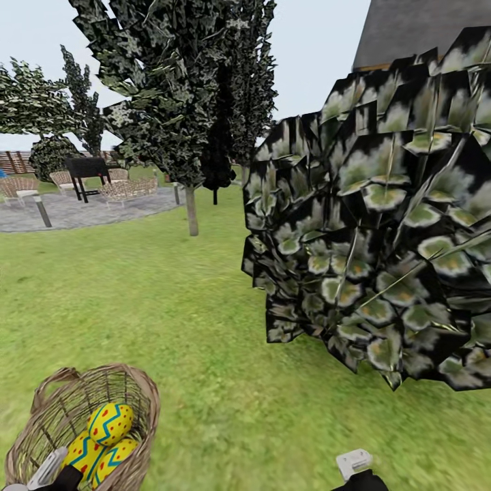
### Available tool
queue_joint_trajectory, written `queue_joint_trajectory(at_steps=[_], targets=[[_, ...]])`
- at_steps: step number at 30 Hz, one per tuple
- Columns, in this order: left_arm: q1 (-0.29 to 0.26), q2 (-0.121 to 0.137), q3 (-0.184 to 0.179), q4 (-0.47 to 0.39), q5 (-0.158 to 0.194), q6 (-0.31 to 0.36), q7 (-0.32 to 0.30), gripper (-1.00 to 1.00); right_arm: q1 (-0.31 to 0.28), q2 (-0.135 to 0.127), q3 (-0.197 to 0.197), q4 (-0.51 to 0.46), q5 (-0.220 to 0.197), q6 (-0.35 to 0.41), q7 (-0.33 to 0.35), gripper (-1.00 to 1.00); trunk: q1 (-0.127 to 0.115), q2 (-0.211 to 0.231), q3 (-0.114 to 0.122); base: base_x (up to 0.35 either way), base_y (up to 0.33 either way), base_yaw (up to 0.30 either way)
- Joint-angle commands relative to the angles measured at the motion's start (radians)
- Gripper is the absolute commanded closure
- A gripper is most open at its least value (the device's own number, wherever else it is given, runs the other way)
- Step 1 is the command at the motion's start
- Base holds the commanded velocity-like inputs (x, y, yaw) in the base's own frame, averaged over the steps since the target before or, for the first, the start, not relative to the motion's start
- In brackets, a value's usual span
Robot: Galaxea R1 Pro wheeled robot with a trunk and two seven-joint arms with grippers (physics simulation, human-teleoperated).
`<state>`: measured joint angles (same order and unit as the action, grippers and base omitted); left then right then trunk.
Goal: Take the three Easter eggs out of the wicker basket on the lawn in the garden, then place them on the lawn next to a single tree (choose any tree) so that all three eggs are next to the same tree and none are left in the basket.
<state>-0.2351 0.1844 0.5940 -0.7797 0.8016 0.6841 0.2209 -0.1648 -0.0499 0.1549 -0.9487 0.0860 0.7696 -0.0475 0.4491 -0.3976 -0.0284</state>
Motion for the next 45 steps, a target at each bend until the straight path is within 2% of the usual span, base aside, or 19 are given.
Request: queue_joint_trajectory(at_steps=[1, 8, 20, 40, 45], targets=[[-0.001, 0.001, 0.001, -0.001, 0.019, 0.002, 0.008, 1.0, -0.001, 0.0, 0.003, -0.001, 0.007, 0.007, 0.0, -1.0, 0.001, -0.002, -0.002, 0.113, 0.329, 0.0], [-0.001, 0.0, 0.001, -0.001, 0.019, 0.002, 0.008, 1.0, -0.001, 0.001, 0.004, -0.001, 0.006, 0.007, 0.0, -1.0, 0.001, -0.002, -0.002, 0.142, 0.329, 0.017], [-0.001, -0.003, 0.0, -0.001, 0.019, 0.002, 0.008, 1.0, -0.001, 0.0, 0.002, -0.001, 0.005, 0.007, 0.001, -1.0, 0.001, -0.002, -0.002, 0.146, 0.329, 0.213], [-0.001, 0.002, 0.002, -0.001, 0.019, 0.002, 0.008, 1.0, -0.001, 0.001, 0.005, -0.001, 0.006, 0.008, 0.003, -1.0, 0.001, -0.002, -0.001, 0.147, 0.329, -0.282], [-0.001, 0.004, 0.003, 0.016, 0.021, 0.003, 0.008, 1.0, -0.001, 0.001, 0.005, -0.001, 0.006, 0.008, 0.003, -1.0, 0.001, -0.002, -0.001, 0.261, 0.248, -0.047]])
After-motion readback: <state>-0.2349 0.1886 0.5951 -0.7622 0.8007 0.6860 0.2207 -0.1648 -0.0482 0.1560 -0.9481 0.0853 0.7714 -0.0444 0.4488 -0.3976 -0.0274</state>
